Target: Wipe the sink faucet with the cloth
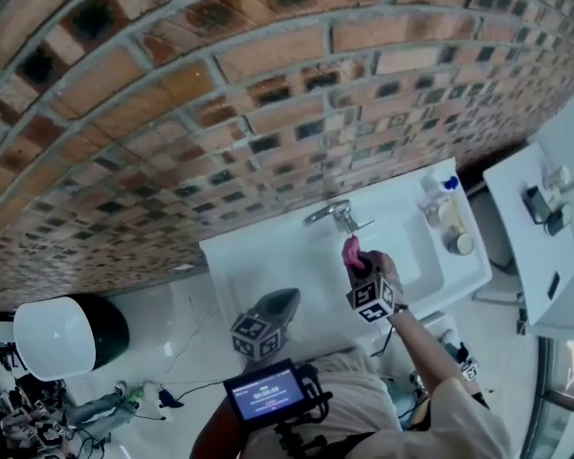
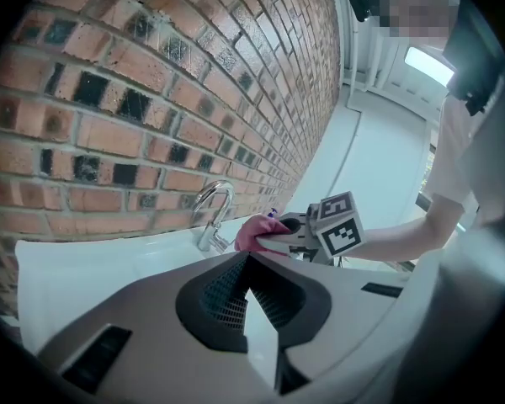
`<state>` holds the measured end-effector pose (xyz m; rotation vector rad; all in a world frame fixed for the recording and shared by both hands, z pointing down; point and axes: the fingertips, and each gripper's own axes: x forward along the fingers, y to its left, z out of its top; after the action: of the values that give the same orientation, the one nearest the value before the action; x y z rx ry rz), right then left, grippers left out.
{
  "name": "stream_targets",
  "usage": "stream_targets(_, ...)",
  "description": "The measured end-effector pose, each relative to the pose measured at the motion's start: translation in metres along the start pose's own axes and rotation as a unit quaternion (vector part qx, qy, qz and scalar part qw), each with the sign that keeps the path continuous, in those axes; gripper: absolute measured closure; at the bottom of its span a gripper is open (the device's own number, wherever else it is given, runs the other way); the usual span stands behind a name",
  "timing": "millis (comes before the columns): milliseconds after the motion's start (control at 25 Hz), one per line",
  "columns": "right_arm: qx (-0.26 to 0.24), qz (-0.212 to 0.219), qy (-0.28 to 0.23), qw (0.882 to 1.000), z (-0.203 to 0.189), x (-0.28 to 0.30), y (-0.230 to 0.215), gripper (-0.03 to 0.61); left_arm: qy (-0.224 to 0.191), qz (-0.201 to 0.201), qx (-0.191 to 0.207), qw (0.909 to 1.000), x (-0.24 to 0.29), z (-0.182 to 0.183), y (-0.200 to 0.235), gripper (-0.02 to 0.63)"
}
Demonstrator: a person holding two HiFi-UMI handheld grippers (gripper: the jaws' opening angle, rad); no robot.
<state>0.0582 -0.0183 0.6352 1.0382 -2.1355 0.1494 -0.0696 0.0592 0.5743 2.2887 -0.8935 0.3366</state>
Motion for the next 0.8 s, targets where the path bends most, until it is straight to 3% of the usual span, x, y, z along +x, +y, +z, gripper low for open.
stream_targets(120, -0.092, -0.022, 0.063, 0.994, -0.007, 0.03, 0.005, 0.518, 0.004, -0.006, 0.008, 0.9999, 0.006, 0.003, 0.002, 0.62)
stream_targets(200, -0.161, -0.037, 0.107, 0.981, -0.01, 0.053, 0.01, 0.518, 0.008, -0.008, 0.015, 0.9998, 0.005, 0.006, 0.003, 0.62)
stream_targets(280, -0.226, -0.044, 0.158, 0.96, -0.019, 0.079, 0.015, 0.518, 0.011, -0.009, 0.019, 0.9997, 0.003, 0.005, 0.003, 0.62)
stream_targets(440, -0.309, -0.048, 0.237, 0.92, -0.036, 0.128, 0.009, 0.518, 0.007, -0.01, 0.017, 0.9998, -0.001, 0.006, 0.001, 0.62)
stream_targets(680, -0.429, -0.061, 0.316, 0.844, -0.068, 0.174, -0.008, 0.518, 0.002, 0.003, 0.006, 1.0, -0.014, 0.0, 0.012, 0.62)
stream_targets(800, -0.467, -0.045, 0.345, 0.813, -0.086, 0.182, -0.003, 0.518, 0.003, 0.004, -0.005, 1.0, -0.015, -0.009, 0.01, 0.62)
